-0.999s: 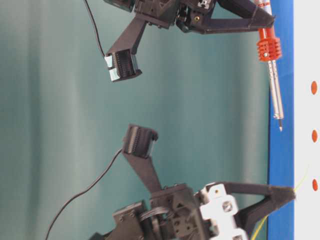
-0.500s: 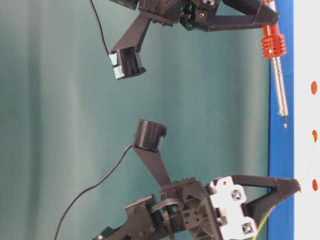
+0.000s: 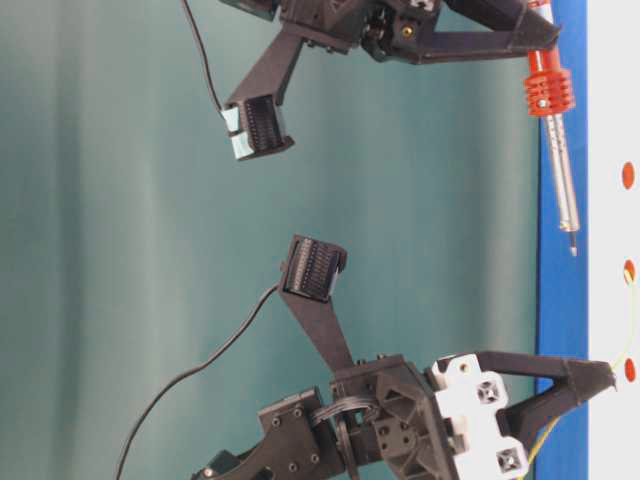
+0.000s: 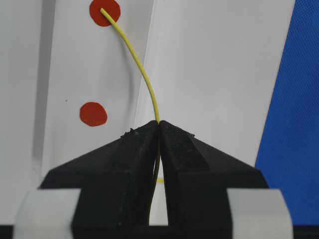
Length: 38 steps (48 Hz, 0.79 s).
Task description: Touch the tip of the soldering iron to the tip of the solder at the mark.
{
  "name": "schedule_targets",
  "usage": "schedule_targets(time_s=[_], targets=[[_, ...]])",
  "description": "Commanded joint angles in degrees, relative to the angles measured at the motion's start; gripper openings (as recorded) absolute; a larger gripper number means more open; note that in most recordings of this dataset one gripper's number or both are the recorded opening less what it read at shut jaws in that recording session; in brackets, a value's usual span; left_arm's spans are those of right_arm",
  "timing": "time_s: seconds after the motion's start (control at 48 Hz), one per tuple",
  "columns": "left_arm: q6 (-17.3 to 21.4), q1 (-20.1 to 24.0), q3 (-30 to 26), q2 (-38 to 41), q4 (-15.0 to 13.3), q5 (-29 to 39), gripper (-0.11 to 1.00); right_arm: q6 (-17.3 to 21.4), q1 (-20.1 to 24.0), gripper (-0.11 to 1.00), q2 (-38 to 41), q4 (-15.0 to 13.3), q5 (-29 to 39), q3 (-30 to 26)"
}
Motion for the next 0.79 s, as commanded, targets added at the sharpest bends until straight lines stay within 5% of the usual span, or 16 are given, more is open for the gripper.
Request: schedule_targets(time_s=[0.0,0.77], targets=[[-0.1,-0.1,-1.1,-0.7,0.0,-0.2,0.02,-0.1,0.1,0.07,0.4,-0.2,-0.4,-1.5],[0.3,-0.1,-1.1,-0.7,0.0,0.2,0.02,-0.4,0.1,0.07,5.6,-0.2,-0.2,-4.1]])
